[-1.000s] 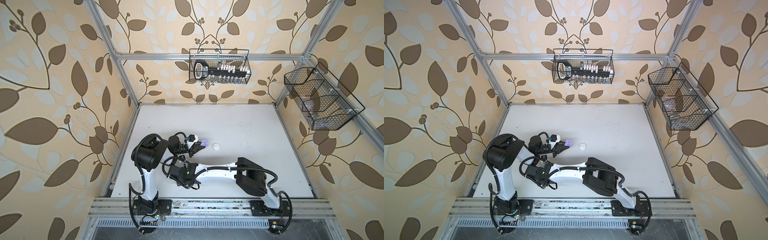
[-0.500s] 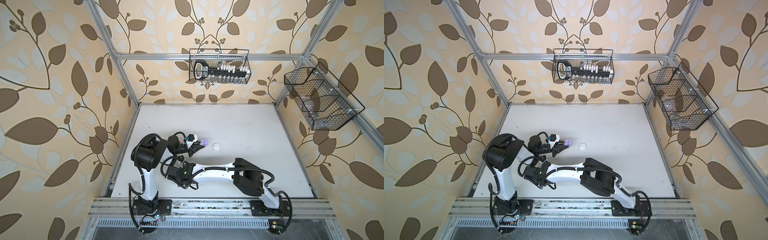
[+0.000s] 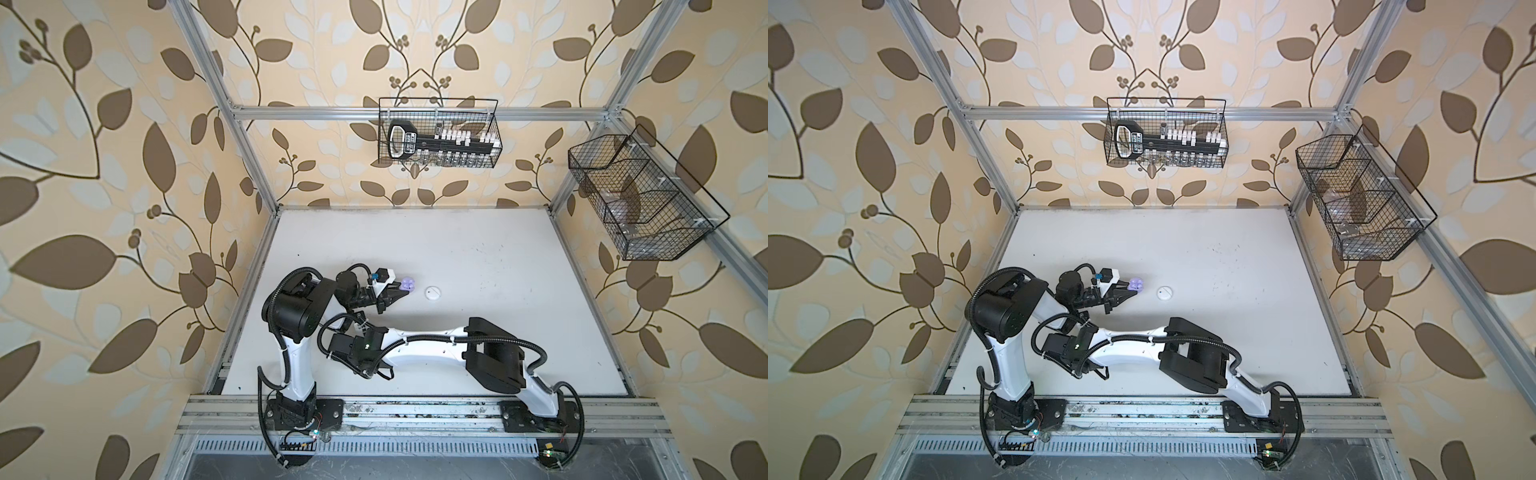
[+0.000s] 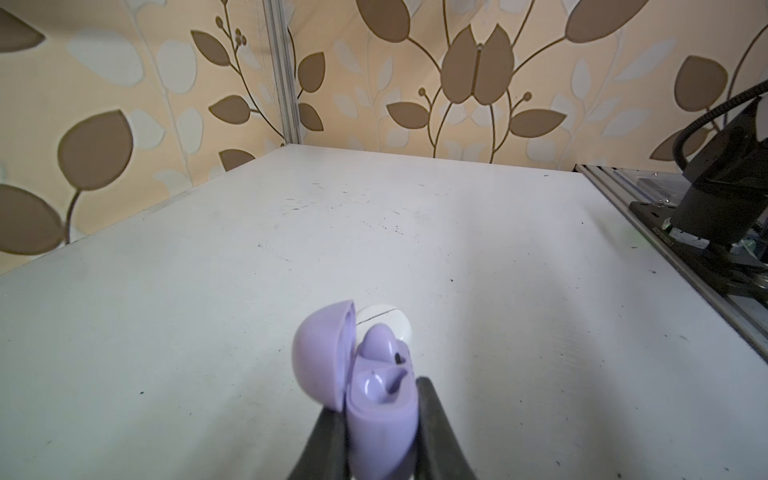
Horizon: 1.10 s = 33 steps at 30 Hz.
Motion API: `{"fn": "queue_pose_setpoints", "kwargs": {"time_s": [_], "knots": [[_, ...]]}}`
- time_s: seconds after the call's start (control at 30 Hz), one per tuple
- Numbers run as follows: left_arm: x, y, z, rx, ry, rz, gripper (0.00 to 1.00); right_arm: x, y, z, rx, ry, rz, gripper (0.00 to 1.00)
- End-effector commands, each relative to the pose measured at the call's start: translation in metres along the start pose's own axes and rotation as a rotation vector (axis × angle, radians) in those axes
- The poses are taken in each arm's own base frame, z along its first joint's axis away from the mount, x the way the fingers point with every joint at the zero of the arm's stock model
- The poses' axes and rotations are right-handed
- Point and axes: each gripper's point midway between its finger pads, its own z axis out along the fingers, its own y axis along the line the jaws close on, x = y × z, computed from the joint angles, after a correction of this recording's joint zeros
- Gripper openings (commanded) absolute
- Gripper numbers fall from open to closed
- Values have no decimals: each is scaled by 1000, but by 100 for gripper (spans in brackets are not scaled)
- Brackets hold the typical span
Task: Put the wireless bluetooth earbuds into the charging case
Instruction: 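Lower the right gripper around the earbud and close on it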
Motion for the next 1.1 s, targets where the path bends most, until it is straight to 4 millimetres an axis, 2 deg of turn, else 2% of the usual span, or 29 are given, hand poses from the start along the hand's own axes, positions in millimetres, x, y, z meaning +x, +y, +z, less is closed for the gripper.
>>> {"fn": "queue_pose_setpoints", "kwargs": {"time_s": [0.0,1.07], "knots": [[-14,3,0,-18,-40,57,12,-1,-1,5,34,-10,-25,29],[-15,8,-1,-32,-43,45,13,-1,-7,18,65,-10,13,25]]}}
